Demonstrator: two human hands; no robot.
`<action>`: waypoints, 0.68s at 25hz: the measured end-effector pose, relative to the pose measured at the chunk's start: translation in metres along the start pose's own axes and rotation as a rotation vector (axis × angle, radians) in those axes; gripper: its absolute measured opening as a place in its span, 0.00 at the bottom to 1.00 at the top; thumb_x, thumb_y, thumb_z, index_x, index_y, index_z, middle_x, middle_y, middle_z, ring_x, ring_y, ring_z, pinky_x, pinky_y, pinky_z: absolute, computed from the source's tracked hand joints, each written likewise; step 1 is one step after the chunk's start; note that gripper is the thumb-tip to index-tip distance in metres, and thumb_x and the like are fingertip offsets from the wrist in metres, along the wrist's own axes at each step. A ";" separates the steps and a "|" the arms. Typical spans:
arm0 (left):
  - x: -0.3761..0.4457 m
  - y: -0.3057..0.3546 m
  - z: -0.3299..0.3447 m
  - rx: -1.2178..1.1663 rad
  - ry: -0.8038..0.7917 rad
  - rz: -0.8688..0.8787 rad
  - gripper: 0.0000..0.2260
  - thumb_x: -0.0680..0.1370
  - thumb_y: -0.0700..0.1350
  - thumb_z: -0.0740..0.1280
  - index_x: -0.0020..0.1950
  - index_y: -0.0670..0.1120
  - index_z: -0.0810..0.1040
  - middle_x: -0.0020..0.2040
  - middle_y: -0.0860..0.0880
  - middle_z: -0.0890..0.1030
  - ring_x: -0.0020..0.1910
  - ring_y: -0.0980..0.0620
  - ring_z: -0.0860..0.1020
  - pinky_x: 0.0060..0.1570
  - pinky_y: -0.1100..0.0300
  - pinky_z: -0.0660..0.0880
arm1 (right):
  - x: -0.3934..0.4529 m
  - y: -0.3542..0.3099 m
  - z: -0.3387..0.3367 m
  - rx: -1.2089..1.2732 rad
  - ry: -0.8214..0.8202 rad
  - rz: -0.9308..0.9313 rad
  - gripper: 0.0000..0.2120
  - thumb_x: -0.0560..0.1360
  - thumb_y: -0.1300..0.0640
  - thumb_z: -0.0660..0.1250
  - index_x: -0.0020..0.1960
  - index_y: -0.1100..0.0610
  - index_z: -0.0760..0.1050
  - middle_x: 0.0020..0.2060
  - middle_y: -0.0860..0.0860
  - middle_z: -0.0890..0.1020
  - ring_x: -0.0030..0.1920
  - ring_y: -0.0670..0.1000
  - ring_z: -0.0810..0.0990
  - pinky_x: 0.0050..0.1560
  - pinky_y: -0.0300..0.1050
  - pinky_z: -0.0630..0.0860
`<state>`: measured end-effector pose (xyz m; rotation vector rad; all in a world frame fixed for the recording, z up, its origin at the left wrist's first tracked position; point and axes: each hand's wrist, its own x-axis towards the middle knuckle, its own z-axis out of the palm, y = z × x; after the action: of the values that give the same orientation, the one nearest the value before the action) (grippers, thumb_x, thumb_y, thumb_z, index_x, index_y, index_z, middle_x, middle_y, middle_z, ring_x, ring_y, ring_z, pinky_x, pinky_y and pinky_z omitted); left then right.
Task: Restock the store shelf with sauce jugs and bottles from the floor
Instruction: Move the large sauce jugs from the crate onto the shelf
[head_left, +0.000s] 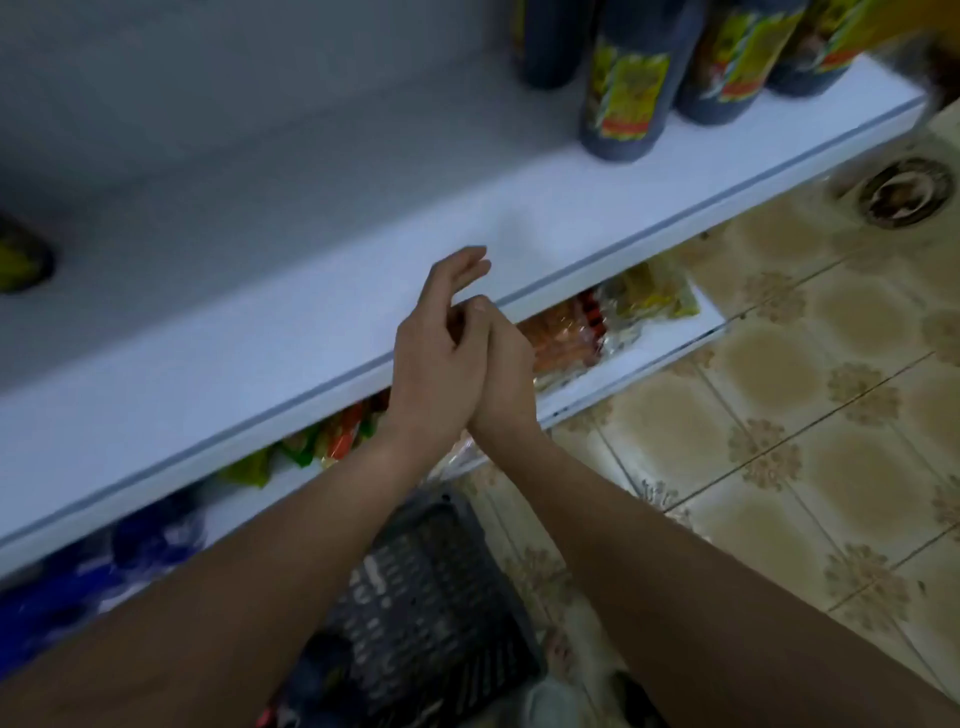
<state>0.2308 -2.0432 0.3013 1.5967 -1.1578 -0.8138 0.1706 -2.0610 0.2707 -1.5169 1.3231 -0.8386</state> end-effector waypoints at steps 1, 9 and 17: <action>-0.019 -0.013 -0.012 0.004 0.040 -0.029 0.17 0.83 0.37 0.57 0.68 0.53 0.72 0.65 0.57 0.78 0.64 0.64 0.74 0.68 0.60 0.71 | -0.012 0.006 0.015 -0.060 -0.076 -0.003 0.06 0.79 0.60 0.61 0.45 0.54 0.75 0.39 0.46 0.81 0.42 0.49 0.81 0.43 0.48 0.78; -0.168 -0.141 -0.090 0.075 0.170 -0.352 0.10 0.82 0.36 0.59 0.59 0.42 0.78 0.50 0.54 0.80 0.50 0.65 0.77 0.49 0.71 0.72 | -0.136 0.103 0.104 -0.336 -0.681 0.368 0.08 0.79 0.63 0.62 0.49 0.65 0.79 0.41 0.57 0.80 0.41 0.50 0.77 0.45 0.43 0.72; -0.329 -0.245 -0.162 -0.050 0.099 -1.393 0.07 0.82 0.38 0.60 0.46 0.44 0.74 0.42 0.46 0.74 0.37 0.50 0.73 0.45 0.53 0.74 | -0.239 0.158 0.190 -0.577 -1.084 0.633 0.12 0.83 0.62 0.56 0.40 0.56 0.64 0.34 0.58 0.66 0.32 0.52 0.63 0.37 0.47 0.64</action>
<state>0.3423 -1.6615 0.1113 2.2754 0.2413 -1.5337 0.2452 -1.7871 0.0761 -1.4418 1.0707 0.7621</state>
